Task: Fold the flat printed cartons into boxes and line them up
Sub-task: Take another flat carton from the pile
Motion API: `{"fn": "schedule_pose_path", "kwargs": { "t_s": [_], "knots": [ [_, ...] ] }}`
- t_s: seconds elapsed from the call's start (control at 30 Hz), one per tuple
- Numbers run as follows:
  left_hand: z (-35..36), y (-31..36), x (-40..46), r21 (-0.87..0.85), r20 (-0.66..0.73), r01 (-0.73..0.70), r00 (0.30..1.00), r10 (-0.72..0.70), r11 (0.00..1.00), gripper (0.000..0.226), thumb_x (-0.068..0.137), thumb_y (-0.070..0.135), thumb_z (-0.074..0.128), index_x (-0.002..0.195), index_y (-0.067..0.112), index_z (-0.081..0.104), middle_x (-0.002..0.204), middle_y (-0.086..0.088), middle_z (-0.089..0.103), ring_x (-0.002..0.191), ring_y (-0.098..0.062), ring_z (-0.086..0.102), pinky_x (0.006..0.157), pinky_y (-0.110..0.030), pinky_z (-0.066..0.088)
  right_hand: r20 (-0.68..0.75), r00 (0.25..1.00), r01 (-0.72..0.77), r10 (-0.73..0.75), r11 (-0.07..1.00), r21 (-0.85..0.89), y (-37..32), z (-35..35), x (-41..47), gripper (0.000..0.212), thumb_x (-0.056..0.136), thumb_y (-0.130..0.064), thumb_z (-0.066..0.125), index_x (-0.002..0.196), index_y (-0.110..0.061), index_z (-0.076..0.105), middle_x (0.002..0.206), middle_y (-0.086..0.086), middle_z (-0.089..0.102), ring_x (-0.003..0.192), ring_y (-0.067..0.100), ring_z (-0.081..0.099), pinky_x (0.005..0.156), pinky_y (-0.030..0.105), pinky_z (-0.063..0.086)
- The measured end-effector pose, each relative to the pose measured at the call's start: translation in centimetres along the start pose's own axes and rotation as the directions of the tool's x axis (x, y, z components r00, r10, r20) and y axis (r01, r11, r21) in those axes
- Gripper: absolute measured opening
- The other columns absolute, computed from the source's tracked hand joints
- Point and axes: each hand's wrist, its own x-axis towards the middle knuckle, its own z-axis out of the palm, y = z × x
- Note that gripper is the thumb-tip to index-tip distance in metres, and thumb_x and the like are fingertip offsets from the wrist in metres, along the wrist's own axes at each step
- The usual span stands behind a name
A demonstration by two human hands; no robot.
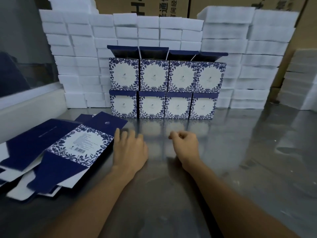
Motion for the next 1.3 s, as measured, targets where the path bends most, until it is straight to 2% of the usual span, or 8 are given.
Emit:
{"fn": "schedule_pose_path", "kwargs": {
  "t_s": [0.17,0.37,0.53,0.67,0.77,0.97,1.07,1.3],
  "knots": [
    [-0.8,-2.2,-0.9,0.119,0.052,0.128,0.99,-0.134,0.985,0.048,0.089,0.046,0.048,0.125,0.015,0.056,0.125,-0.014,0.056,0.116,-0.035,0.05,0.113,-0.056,0.023,0.014,0.999,-0.043,0.042,0.996,0.079,-0.1,-1.2,-0.8,0.029,0.089,-0.016,0.063,0.079,0.011,0.066,0.05,-0.002,0.033,0.051,0.015,0.031,0.052,0.027,0.026],
    [-0.1,-5.5,0.2,0.091,0.245,0.385,0.885,-0.396,0.918,0.07,0.09,0.062,0.04,0.144,0.018,0.032,0.148,-0.026,0.034,0.138,-0.047,0.027,0.112,-0.052,0.027,0.022,0.997,-0.076,0.073,0.973,0.217,-0.1,-1.6,-0.8,0.029,0.09,-0.015,0.063,0.077,0.012,0.064,0.059,0.007,0.03,0.06,0.02,0.028,0.058,0.031,0.022],
    [-0.1,-7.1,0.9,0.03,0.298,0.44,0.853,-0.428,0.898,0.05,0.098,0.049,0.04,0.129,0.011,0.044,0.131,-0.025,0.052,0.121,-0.04,0.05,0.098,-0.045,0.038,0.053,0.994,-0.105,0.096,0.973,0.204,-0.2,-1.6,-0.6,0.025,0.092,-0.015,0.062,0.07,-0.004,0.07,0.054,0.004,0.031,0.05,0.015,0.026,0.049,0.027,0.021],
    [-0.4,-7.4,1.2,-0.054,0.241,0.441,0.877,-0.417,0.896,0.041,0.102,0.043,0.035,0.121,0.009,0.048,0.118,-0.021,0.061,0.108,-0.039,0.057,0.082,-0.043,0.042,0.068,0.994,-0.099,0.087,0.974,0.203,-0.3,-1.7,-0.7,0.026,0.093,-0.014,0.062,0.076,0.005,0.068,0.053,0.002,0.032,0.047,0.012,0.025,0.046,0.025,0.022],
    [-0.7,-7.7,1.1,-0.028,0.192,0.409,0.898,-0.397,0.912,0.022,0.098,0.023,0.047,0.115,0.009,0.049,0.112,-0.018,0.062,0.101,-0.037,0.059,0.071,-0.04,0.039,0.083,0.994,-0.079,0.065,0.982,0.172,-0.4,-1.8,-1.1,0.027,0.093,-0.014,0.062,0.074,0.004,0.068,0.056,0.005,0.033,0.049,0.013,0.027,0.044,0.023,0.023],
    [-0.3,-7.4,0.4,0.015,0.175,0.38,0.91,-0.376,0.925,0.05,0.091,0.015,0.057,0.139,0.019,0.041,0.142,-0.015,0.04,0.13,-0.037,0.034,0.101,-0.049,0.032,0.124,0.992,-0.05,0.036,0.992,0.115,-0.7,-1.9,-2.2,0.029,0.095,-0.017,0.062,0.071,-0.003,0.07,0.049,-0.001,0.034,0.041,0.008,0.026,0.042,0.02,0.024],
    [-0.8,-7.4,0.1,-0.088,-0.004,0.349,0.936,-0.351,0.933,0.074,0.084,0.008,0.066,0.149,0.021,0.033,0.15,-0.011,0.035,0.136,-0.031,0.027,0.103,-0.051,0.027,0.133,0.99,-0.057,0.043,0.993,0.099,-0.8,-1.8,-2.2,0.029,0.095,-0.019,0.062,0.07,-0.007,0.071,0.05,0.0,0.037,0.044,0.01,0.03,0.048,0.025,0.027],
    [-3.0,-4.9,-0.5,-0.084,-0.25,0.222,0.939,-0.236,0.971,0.081,0.069,-0.007,0.073,0.144,0.01,0.046,0.145,-0.015,0.044,0.134,-0.037,0.036,0.099,-0.058,0.027,0.157,0.988,-0.031,0.009,0.989,0.142,-1.2,-1.9,-2.5,0.03,0.097,-0.019,0.062,0.073,-0.003,0.07,0.047,-0.004,0.041,0.042,0.009,0.033,0.044,0.017,0.029]
  ]
}}
